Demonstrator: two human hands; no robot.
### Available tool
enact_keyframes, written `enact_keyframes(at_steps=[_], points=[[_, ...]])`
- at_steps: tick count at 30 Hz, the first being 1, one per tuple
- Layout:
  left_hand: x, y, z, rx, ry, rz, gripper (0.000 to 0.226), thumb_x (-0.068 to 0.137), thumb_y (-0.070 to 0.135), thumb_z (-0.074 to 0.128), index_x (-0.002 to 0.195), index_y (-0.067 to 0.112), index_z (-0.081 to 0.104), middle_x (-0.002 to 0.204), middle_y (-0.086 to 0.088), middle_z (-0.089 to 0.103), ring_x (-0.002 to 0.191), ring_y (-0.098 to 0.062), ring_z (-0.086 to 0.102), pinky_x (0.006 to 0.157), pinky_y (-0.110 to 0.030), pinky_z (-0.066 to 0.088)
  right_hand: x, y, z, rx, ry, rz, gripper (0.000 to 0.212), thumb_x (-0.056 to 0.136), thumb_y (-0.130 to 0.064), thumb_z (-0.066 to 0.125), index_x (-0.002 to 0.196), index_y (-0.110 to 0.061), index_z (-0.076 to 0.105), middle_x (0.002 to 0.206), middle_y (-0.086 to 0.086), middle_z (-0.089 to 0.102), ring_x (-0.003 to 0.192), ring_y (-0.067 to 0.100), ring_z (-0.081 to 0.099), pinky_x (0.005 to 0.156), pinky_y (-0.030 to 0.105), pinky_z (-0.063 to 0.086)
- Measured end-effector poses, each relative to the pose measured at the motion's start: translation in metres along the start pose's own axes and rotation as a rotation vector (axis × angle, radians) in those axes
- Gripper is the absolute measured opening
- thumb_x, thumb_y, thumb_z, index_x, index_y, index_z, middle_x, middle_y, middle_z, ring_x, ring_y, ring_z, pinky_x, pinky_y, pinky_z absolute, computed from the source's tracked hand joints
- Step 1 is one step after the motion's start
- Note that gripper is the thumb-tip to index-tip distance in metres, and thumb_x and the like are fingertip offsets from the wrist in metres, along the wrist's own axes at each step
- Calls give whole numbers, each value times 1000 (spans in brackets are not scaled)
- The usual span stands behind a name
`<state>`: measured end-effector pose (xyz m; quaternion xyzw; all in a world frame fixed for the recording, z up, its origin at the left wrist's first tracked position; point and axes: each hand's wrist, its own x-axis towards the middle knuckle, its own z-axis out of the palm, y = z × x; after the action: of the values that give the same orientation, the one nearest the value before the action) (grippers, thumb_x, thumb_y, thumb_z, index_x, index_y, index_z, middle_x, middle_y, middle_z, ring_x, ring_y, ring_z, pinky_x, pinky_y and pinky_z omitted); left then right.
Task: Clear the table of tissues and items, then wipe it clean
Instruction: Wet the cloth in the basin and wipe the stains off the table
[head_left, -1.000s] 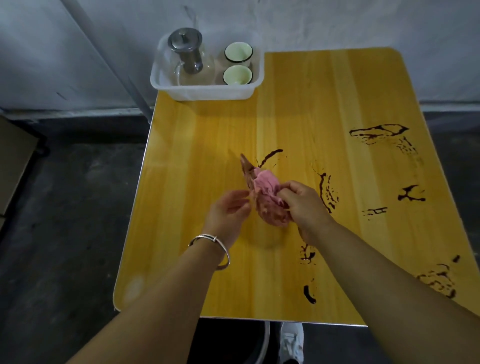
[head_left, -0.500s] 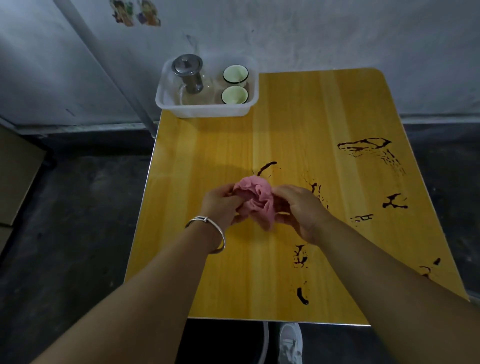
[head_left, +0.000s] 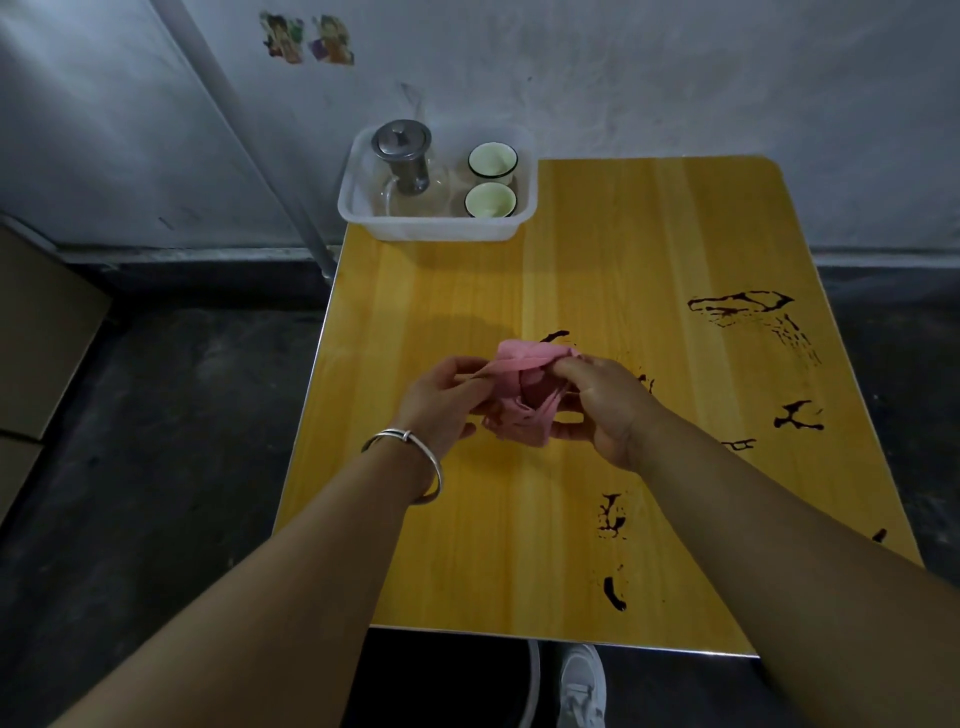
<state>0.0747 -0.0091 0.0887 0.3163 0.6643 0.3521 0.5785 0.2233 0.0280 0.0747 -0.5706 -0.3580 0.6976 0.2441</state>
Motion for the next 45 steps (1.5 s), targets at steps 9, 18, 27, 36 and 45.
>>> enact_keyframes(at_steps=[9,18,27,36,45], points=[[17,-18,-10,-74,246,-67,18,86,-4,45,82,10,55,71,-9,54,62,-23,54,63,-34,52,3,8,4,216,61,13,18,81,1,53,75,-13,63,78,12,65,59,21,61,57,26,50],[13,-29,-8,-497,96,-300,13,90,11,46,93,3,56,80,-14,65,67,-23,66,52,-28,52,1,15,3,399,-28,31,26,80,5,30,71,-14,45,70,7,51,44,15,50,43,19,35],[13,-20,-18,-522,-73,-82,43,76,-22,39,96,8,64,81,-12,69,65,-21,67,55,-28,53,3,7,5,-266,55,1,26,86,-6,56,112,-9,59,114,5,58,91,15,55,77,29,46],[8,-11,-24,-517,-264,-50,33,74,-22,35,68,7,49,64,-1,64,58,-13,63,53,-18,52,19,-8,9,-221,-33,-18,47,86,-11,50,133,-16,49,131,1,47,118,14,38,93,30,26],[14,-8,-43,-296,50,-14,35,76,-21,41,76,10,58,61,-6,62,60,-22,57,55,-23,50,24,-21,-10,-69,84,-36,19,79,4,59,73,-14,59,71,2,59,68,14,55,69,27,47]])
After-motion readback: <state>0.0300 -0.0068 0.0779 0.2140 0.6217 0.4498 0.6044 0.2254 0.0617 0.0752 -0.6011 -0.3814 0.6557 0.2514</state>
